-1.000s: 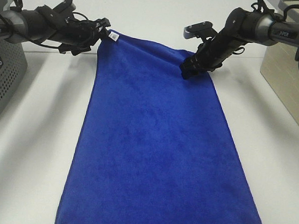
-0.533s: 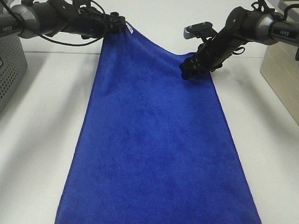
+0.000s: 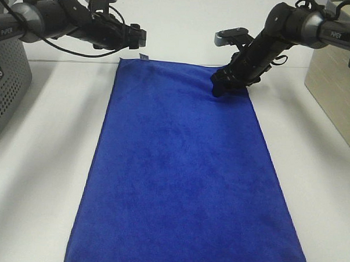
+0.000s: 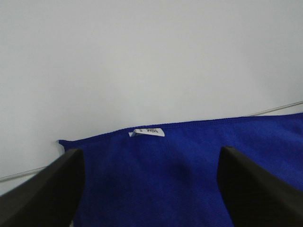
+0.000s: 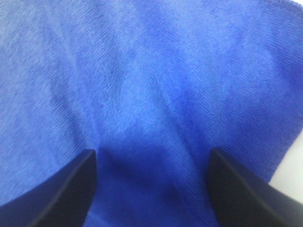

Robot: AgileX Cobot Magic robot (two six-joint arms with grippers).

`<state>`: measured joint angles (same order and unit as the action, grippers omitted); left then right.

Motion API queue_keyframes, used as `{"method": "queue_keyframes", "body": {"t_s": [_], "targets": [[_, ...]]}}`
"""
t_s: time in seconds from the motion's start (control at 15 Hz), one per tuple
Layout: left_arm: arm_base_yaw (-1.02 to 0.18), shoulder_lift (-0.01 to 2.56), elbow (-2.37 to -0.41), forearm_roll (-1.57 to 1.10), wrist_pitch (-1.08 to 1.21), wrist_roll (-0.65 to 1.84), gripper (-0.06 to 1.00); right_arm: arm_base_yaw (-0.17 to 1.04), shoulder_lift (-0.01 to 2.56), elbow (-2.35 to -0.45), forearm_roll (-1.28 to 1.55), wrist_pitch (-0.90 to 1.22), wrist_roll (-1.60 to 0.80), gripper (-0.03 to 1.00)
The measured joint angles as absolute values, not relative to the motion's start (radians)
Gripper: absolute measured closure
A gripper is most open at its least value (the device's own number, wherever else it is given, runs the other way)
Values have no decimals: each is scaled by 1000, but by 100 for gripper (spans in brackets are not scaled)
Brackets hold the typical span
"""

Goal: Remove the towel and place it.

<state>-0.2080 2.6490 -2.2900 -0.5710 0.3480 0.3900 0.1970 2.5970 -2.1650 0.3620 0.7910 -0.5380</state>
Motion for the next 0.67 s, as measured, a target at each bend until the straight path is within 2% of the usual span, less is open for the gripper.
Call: {"method": "queue_keyframes", "body": {"t_s": [0.13, 0.33, 0.67], "targets": [[-208, 2631, -2290, -528, 405, 390, 22, 197, 2569, -2161, 360, 879, -535, 34], [-208, 2583, -2290, -488, 470, 378, 22, 197, 2500, -2157, 359, 891, -535, 34], [-208, 2543, -2296, -458, 544, 359, 22, 197, 2460, -2157, 359, 636, -590, 34]]}}
